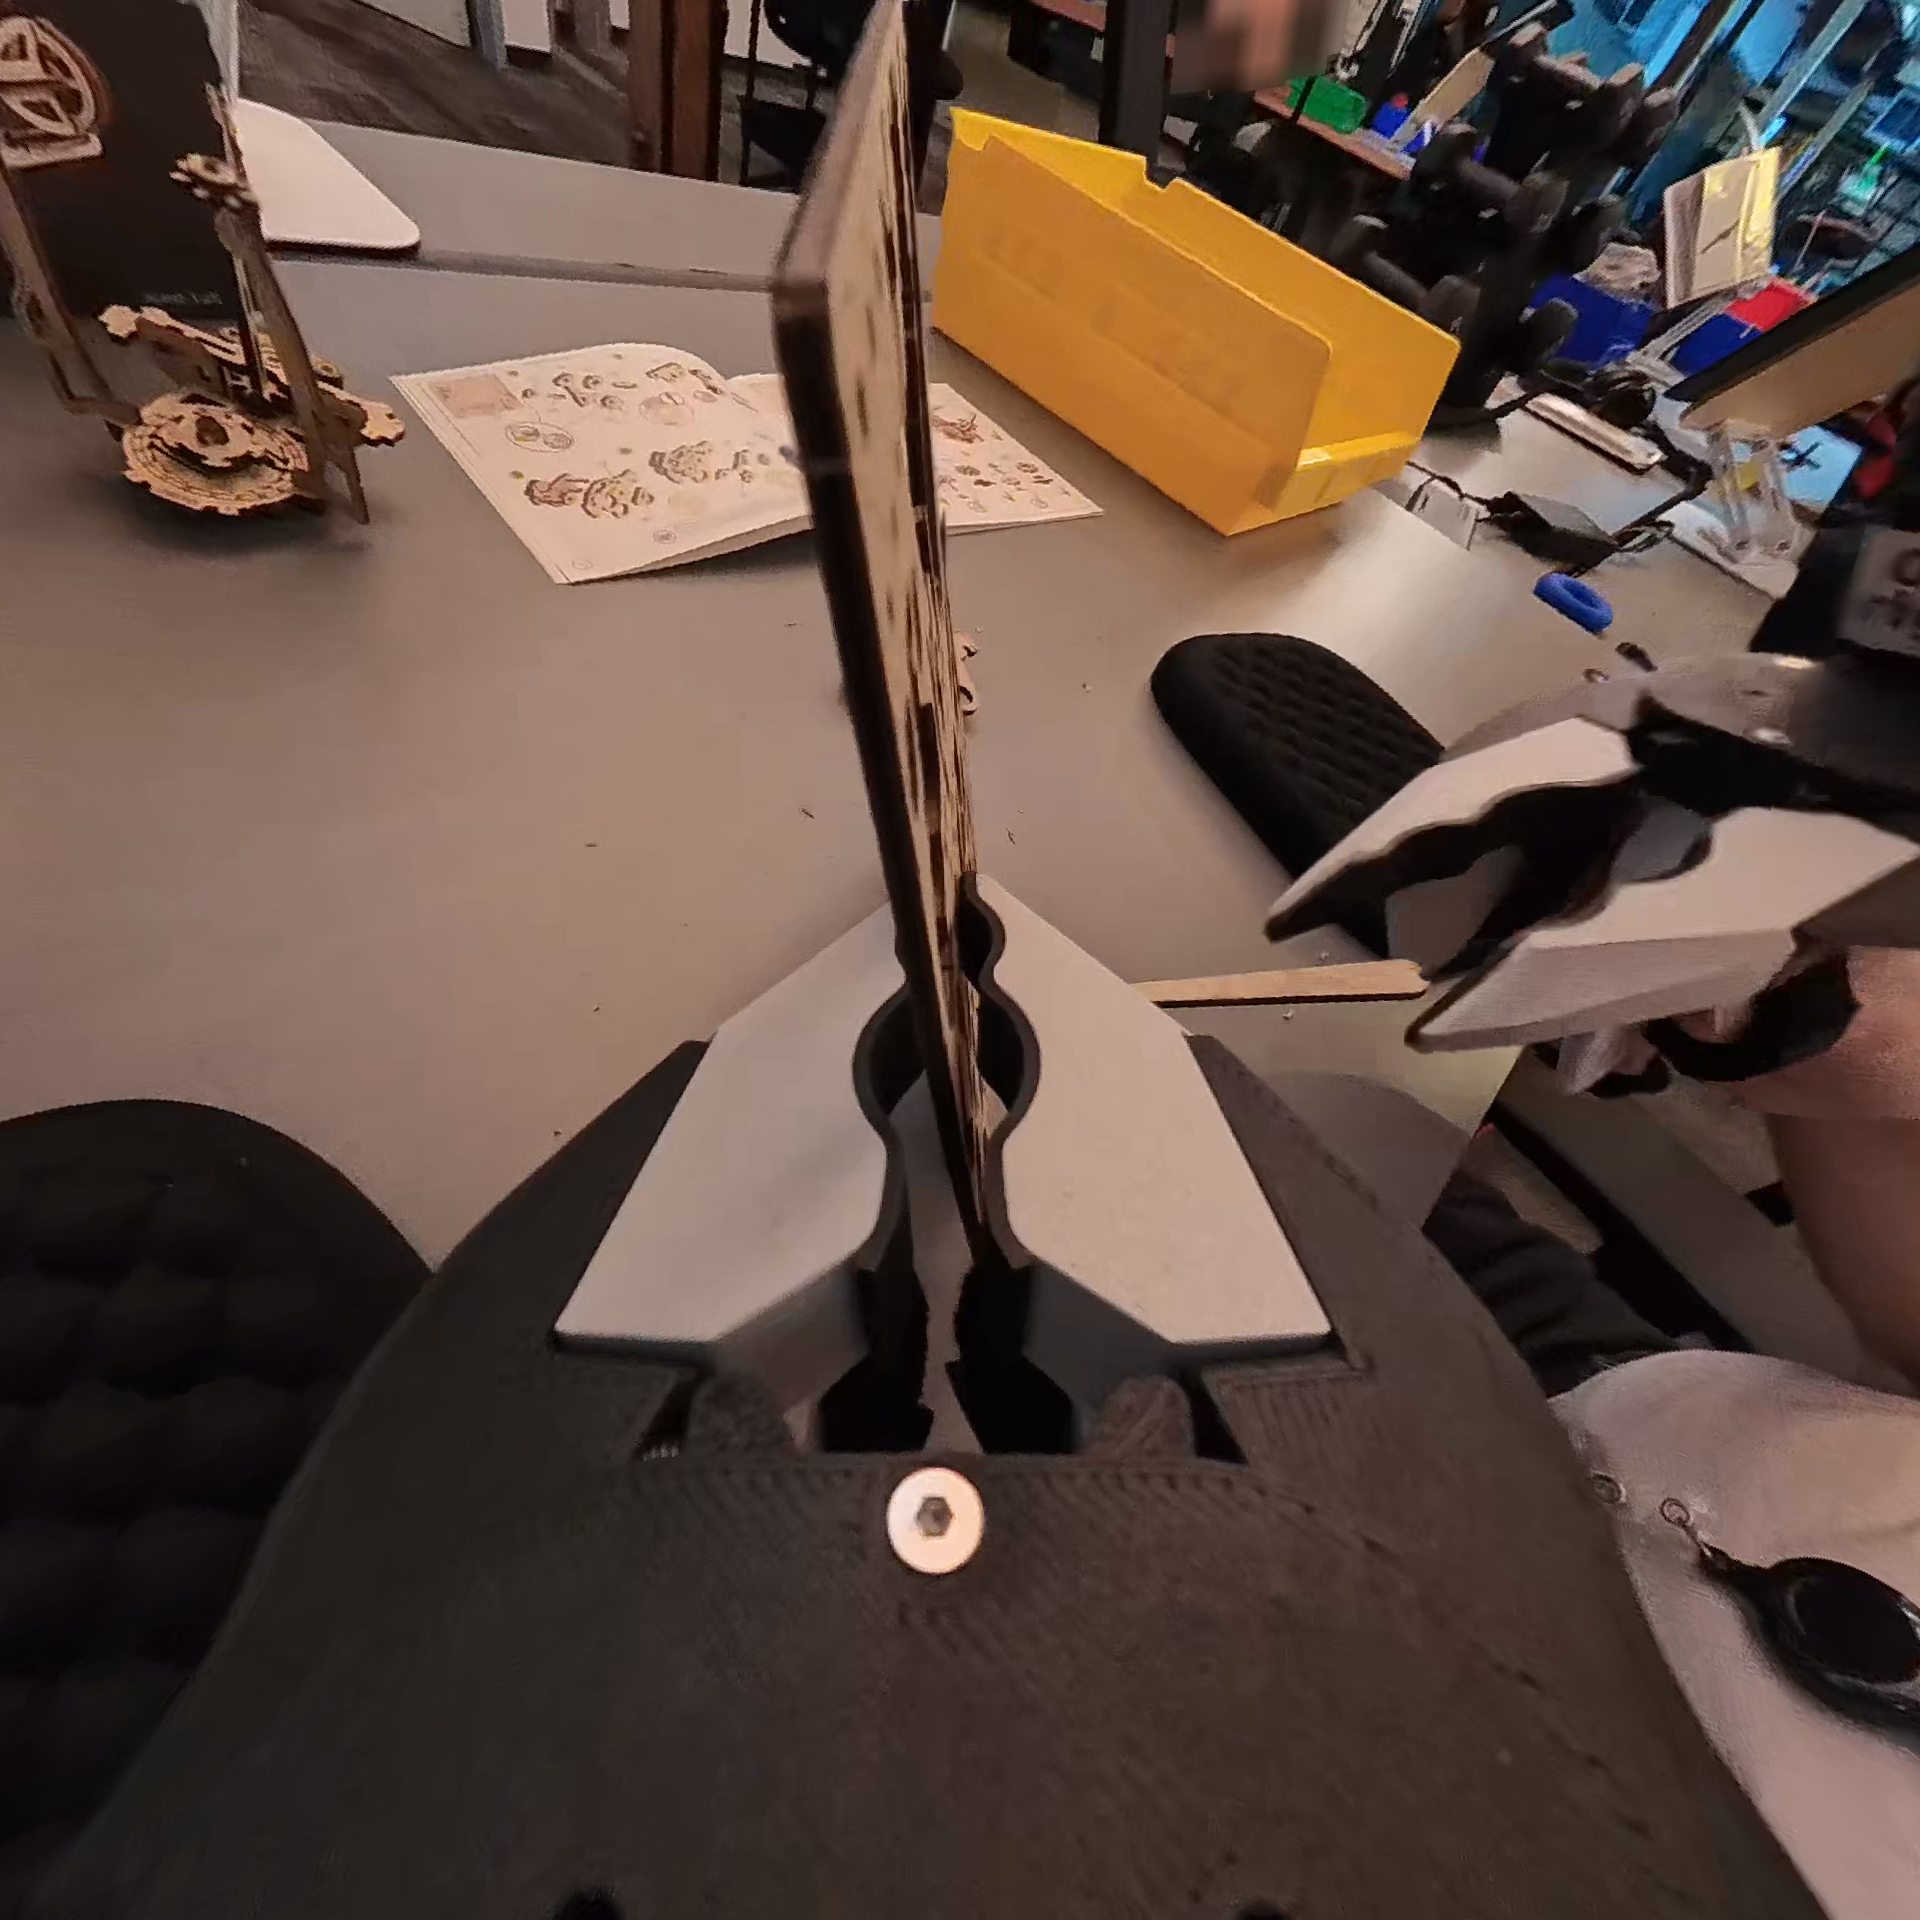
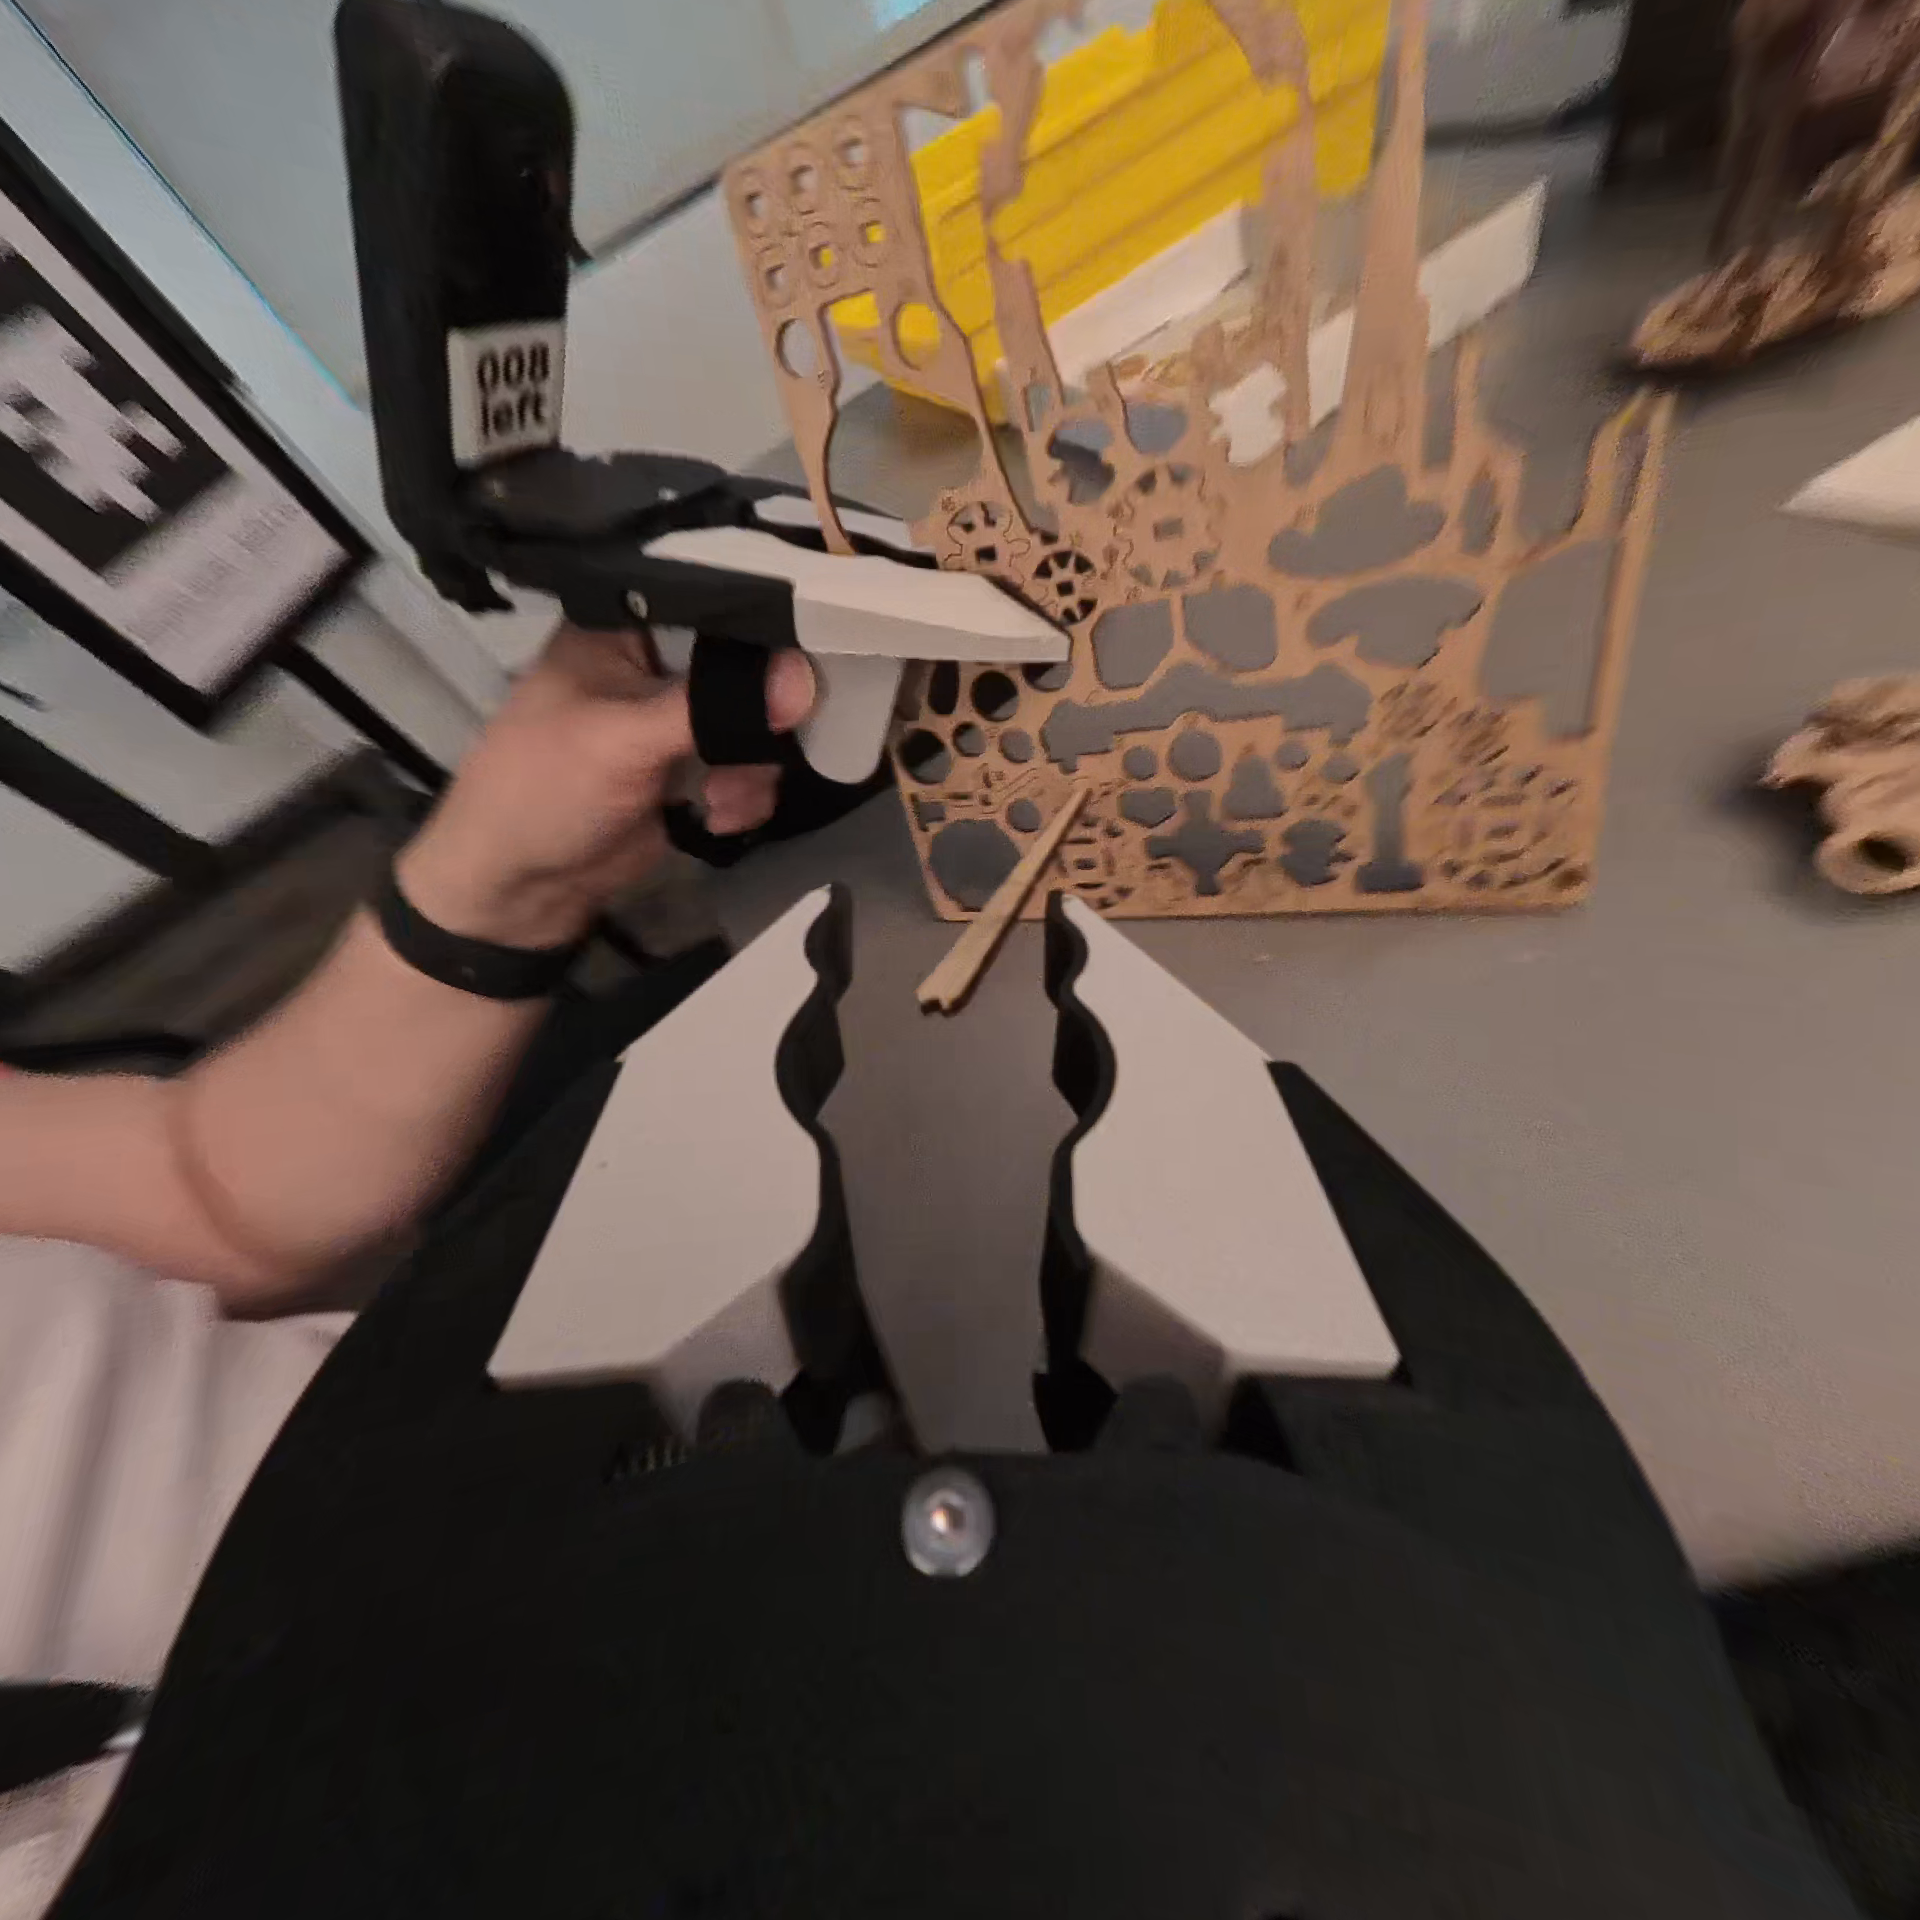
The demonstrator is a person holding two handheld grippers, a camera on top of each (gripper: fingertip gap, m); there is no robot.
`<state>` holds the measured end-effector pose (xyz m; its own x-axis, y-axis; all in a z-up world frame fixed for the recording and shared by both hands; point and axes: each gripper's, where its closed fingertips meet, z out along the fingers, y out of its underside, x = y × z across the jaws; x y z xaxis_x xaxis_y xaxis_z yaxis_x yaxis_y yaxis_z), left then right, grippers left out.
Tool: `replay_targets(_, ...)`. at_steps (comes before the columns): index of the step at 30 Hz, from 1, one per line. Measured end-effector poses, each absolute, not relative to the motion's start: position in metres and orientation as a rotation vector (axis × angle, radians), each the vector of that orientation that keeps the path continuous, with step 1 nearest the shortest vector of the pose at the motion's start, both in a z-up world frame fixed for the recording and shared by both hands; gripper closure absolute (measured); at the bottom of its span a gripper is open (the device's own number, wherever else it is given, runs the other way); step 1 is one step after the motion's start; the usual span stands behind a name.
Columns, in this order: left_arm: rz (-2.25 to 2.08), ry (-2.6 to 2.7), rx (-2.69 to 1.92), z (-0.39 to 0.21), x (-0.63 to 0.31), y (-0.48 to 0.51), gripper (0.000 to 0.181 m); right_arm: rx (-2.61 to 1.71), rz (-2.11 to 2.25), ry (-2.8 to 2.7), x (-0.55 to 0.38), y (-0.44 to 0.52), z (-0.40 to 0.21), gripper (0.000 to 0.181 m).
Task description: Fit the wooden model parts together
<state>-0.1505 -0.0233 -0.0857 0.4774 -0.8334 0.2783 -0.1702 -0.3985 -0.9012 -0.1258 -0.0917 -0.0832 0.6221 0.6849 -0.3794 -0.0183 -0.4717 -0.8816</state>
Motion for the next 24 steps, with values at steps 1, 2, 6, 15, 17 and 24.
replay_targets(1,-0.937,0.862,-1.847,-0.085,-0.15,-0.026,0.18,-1.916,1.069,-0.47,-0.129,-0.093,-0.083,0.146)
replay_targets(2,-0.916,0.885,-1.841,-0.085,-0.148,-0.028,0.18,-1.915,1.233,-0.41,-0.132,-0.095,-0.079,0.146)
replay_targets(6,-0.887,0.965,-1.81,-0.084,-0.142,-0.035,0.18,-1.961,1.514,-0.262,-0.122,-0.09,-0.083,0.152)
replay_targets(15,-0.934,0.973,-1.788,-0.085,-0.14,-0.037,0.18,-2.068,1.682,-0.31,-0.133,-0.107,-0.102,0.175)
replay_targets(17,-0.94,0.97,-1.789,-0.085,-0.141,-0.037,0.18,-2.064,1.701,-0.298,-0.132,-0.106,-0.104,0.175)
replay_targets(24,-0.926,0.975,-1.787,-0.085,-0.141,-0.037,0.18,-2.095,1.719,-0.297,-0.131,-0.108,-0.116,0.178)
